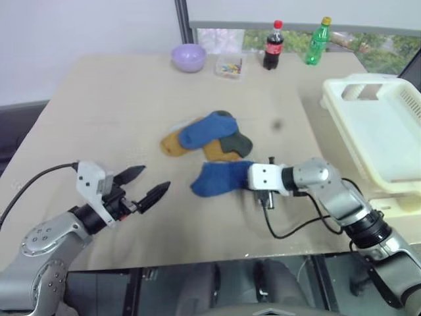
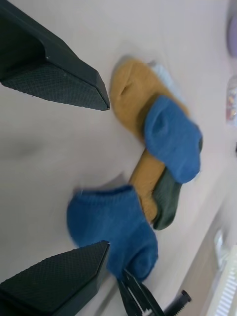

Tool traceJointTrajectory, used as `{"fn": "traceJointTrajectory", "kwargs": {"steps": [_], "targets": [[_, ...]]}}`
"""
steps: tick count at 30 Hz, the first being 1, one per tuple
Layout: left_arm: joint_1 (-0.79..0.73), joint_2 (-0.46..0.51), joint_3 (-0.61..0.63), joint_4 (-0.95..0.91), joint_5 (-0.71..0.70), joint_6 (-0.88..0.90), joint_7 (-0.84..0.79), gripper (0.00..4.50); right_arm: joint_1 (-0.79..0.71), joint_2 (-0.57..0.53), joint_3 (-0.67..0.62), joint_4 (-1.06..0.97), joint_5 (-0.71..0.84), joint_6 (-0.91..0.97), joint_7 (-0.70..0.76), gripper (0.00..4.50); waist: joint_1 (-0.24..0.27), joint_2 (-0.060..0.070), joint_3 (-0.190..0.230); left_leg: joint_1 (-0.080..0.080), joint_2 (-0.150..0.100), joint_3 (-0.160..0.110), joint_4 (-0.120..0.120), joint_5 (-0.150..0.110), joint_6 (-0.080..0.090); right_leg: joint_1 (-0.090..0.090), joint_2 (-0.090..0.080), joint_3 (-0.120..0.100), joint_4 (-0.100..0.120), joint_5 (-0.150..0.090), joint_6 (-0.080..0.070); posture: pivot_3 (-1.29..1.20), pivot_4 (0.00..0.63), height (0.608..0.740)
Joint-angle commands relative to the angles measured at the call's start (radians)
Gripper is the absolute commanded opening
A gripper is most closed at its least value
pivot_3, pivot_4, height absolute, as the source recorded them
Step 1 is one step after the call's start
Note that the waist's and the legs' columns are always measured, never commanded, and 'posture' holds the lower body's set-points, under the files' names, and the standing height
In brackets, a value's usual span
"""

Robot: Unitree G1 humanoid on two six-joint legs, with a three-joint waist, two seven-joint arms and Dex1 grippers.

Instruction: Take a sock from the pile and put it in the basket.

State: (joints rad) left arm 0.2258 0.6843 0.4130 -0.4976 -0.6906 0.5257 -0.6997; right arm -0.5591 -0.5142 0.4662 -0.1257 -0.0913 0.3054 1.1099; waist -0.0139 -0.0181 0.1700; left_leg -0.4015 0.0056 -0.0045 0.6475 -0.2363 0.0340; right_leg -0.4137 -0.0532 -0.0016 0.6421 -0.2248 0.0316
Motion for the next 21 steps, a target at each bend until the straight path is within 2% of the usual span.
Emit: {"fn": "traceJointTrajectory", "kwargs": {"steps": [1,3,4,11,15,19,21], "targets": [[-0.010,0.024,-0.021,0.012,0.015,-0.004,-0.035,4.50,-0.005,0.000,-0.020,-0.069,0.048,0.035,0.021,1.87,0.001,0.000,0.000,0.000,0.000,0.000,0.000,0.000,0.000,0.000,0.000,0.000,0.000,0.000,0.000,0.00,0.150,0.740],[-0.013,0.017,-0.068,0.034,0.037,-0.016,-0.053,4.50,0.001,0.001,-0.030,-0.088,0.047,0.046,-0.002,3.01,0.001,0.000,0.000,0.000,0.000,0.000,0.000,0.000,0.000,0.000,0.000,0.000,0.000,0.000,0.000,0.00,0.150,0.740],[-0.024,0.009,-0.110,0.051,0.065,-0.028,-0.054,4.50,0.015,-0.011,-0.047,-0.119,0.065,0.067,0.001,3.24,0.002,0.000,0.000,0.000,0.000,0.000,0.000,0.000,0.000,0.000,0.000,0.000,0.000,0.000,0.000,0.00,0.150,0.740],[-0.163,-0.046,-0.281,0.198,0.203,-0.073,-0.030,4.50,0.126,-0.066,-0.192,-0.304,0.186,0.221,-0.045,3.24,0.022,-0.002,0.002,-0.002,-0.001,-0.002,0.001,0.000,0.000,0.000,-0.001,-0.002,0.000,0.000,0.000,0.00,0.150,0.740],[-0.282,-0.085,-0.363,0.316,0.268,-0.097,-0.039,4.50,0.261,-0.123,-0.339,-0.438,0.245,0.292,-0.103,3.24,0.033,-0.002,0.003,-0.002,0.000,-0.002,0.001,0.000,0.000,0.000,-0.001,-0.002,-0.001,0.000,0.000,0.00,0.150,0.740],[-0.351,-0.109,-0.412,0.419,0.316,-0.133,-0.062,4.50,0.360,-0.142,-0.422,-0.498,0.270,0.299,-0.166,3.24,0.030,-0.002,0.002,-0.003,-0.001,-0.002,0.002,0.000,0.000,0.000,-0.002,-0.002,-0.001,0.000,0.000,0.00,0.150,0.740],[-0.378,-0.125,-0.428,0.454,0.318,-0.142,-0.084,4.00,0.399,-0.141,-0.450,-0.522,0.281,0.302,-0.197,3.27,0.027,-0.001,0.002,-0.002,-0.001,-0.002,0.002,0.000,0.000,0.000,-0.002,-0.002,-0.001,0.000,0.000,0.00,0.150,0.740]]}}
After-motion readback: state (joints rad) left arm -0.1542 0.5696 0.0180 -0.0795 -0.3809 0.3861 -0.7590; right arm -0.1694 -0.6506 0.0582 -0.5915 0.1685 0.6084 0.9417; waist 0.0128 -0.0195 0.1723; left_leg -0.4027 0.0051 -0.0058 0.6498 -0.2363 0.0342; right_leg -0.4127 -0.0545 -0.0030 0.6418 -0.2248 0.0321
